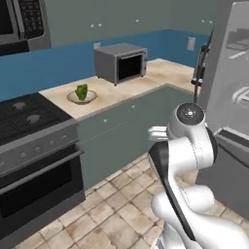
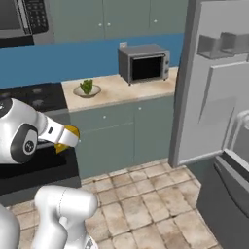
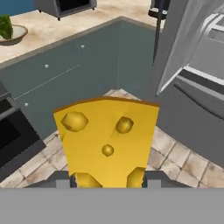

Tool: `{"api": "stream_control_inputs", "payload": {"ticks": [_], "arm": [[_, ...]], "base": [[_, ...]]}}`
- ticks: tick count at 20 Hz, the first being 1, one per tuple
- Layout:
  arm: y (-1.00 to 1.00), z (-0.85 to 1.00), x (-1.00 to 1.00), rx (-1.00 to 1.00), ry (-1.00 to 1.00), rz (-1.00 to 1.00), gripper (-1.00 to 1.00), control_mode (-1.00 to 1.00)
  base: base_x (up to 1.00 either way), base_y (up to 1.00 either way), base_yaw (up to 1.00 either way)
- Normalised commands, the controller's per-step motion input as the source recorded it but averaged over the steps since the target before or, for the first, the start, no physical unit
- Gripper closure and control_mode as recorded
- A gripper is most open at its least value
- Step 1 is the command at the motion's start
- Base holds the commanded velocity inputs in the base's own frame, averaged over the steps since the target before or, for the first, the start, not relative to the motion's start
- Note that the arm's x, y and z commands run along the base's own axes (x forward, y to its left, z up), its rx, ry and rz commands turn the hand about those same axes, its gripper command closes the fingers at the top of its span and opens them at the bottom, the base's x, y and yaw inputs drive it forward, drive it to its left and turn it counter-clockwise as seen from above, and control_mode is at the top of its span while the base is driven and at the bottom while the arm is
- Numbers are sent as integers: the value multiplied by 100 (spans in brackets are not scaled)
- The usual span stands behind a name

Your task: Pick the cheese from the fridge and the cheese grater from the cabinet and place them next to the salad bowl.

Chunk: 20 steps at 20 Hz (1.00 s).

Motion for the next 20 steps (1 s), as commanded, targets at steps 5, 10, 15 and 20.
{"api": "stream_control_inputs", "payload": {"ticks": [5, 10, 15, 20], "arm": [[0, 0, 0, 0, 0, 0, 100, 100], [0, 0, 0, 0, 0, 0, 100, 100], [0, 0, 0, 0, 0, 0, 100, 100], [0, 0, 0, 0, 0, 0, 100, 100]], "base": [[1, 16, 49], [39, 10, 42], [64, 5, 36], [62, 13, 22]]}}
